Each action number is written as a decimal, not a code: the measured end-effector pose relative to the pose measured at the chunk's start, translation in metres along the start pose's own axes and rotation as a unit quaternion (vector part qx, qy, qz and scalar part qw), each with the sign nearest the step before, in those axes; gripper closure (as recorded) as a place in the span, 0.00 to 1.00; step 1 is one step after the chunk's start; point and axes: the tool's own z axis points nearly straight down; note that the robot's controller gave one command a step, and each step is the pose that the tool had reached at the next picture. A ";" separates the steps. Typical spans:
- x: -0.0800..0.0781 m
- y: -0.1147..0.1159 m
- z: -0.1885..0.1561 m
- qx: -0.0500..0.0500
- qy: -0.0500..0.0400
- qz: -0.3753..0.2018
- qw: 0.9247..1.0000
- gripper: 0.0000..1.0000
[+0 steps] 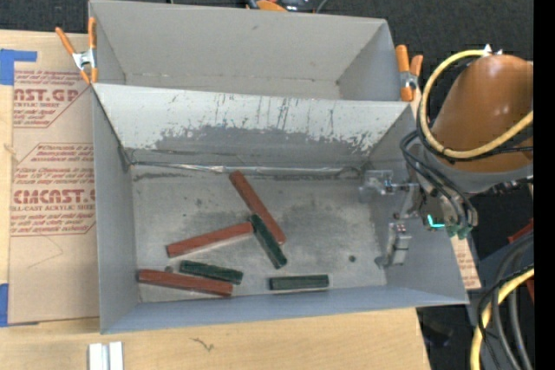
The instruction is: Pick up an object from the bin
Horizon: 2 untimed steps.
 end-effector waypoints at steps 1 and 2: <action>0.000 0.063 0.116 -0.001 0.000 -0.091 0.996 0.00; -0.005 0.083 0.149 0.002 -0.011 -0.262 0.965 0.00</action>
Offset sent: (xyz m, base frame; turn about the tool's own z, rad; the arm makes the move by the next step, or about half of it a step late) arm 0.0016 0.0608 -0.1124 -0.1789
